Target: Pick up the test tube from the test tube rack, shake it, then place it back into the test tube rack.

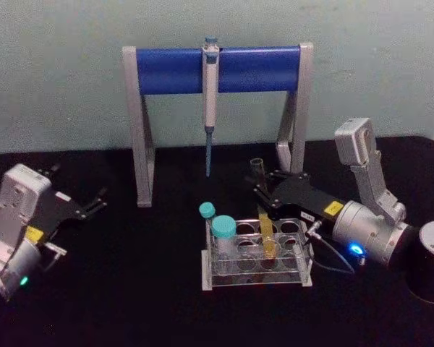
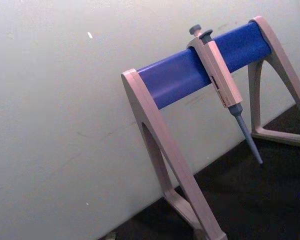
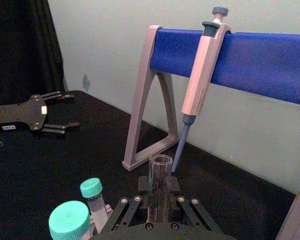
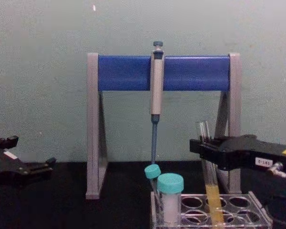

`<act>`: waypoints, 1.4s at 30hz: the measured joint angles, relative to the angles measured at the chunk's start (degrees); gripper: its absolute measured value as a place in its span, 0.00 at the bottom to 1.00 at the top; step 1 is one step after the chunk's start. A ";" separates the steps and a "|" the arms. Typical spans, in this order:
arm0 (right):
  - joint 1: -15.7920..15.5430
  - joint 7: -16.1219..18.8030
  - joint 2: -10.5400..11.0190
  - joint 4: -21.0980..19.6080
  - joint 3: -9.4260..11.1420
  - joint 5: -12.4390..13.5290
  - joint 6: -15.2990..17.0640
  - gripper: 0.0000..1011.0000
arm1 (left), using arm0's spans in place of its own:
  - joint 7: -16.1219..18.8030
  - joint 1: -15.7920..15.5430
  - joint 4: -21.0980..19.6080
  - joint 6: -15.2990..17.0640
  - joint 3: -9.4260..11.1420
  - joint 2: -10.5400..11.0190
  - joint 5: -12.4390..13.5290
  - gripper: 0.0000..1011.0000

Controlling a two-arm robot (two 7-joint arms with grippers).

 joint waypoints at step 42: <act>-5.86 -0.50 0.18 -8.91 7.33 0.60 -18.99 0.23 | 0.00 0.00 0.00 0.00 0.00 0.00 0.00 0.99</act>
